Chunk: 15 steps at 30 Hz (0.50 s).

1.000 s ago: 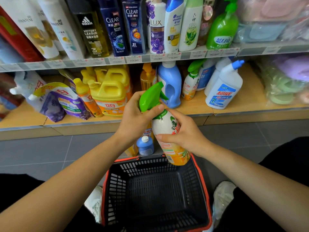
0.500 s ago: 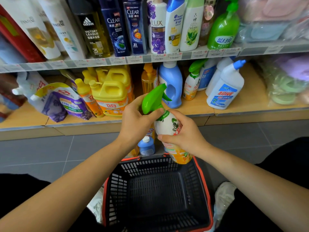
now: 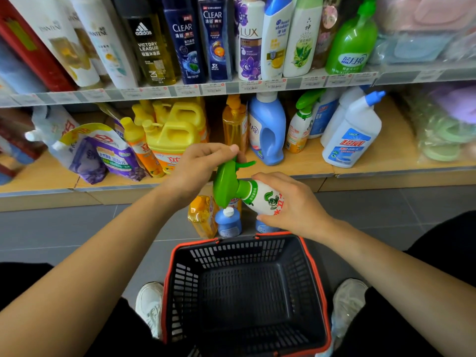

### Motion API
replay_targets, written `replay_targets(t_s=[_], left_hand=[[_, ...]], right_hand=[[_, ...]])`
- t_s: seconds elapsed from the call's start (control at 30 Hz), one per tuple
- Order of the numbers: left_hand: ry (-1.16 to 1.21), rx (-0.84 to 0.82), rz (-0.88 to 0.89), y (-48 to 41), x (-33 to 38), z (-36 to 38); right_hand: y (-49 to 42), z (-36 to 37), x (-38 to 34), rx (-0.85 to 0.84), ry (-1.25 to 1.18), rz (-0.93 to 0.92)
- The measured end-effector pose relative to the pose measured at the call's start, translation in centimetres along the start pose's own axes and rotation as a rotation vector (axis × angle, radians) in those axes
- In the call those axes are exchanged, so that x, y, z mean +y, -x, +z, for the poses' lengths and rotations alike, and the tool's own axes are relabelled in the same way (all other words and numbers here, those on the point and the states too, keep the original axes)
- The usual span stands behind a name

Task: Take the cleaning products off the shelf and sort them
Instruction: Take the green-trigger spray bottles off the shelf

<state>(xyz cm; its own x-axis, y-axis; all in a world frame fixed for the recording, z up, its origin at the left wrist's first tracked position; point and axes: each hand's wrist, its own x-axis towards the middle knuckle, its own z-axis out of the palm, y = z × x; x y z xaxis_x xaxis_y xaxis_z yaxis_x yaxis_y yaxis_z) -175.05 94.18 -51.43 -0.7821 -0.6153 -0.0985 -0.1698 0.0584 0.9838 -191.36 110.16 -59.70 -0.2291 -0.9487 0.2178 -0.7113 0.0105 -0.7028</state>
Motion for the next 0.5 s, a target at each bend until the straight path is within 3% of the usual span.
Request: replay_targets(t_s=[0.13,0.27,0.5], left_hand=[[0.261,-0.198,-0.208,-0.06,-0.14,-0.90],[0.418,-0.334,-0.147,0.35,-0.49,-0.90],[0.245,-0.135,0.068,0.25,-0.37,-1.21]], right_hand=[[-0.07,-0.35,-0.34,-0.051,-0.100,-0.040],[-0.17,-0.19,-0.73,-0.060,-0.156,-0.037],[-0.17,-0.59,-0.04,-0.014,0.016,-0.041]])
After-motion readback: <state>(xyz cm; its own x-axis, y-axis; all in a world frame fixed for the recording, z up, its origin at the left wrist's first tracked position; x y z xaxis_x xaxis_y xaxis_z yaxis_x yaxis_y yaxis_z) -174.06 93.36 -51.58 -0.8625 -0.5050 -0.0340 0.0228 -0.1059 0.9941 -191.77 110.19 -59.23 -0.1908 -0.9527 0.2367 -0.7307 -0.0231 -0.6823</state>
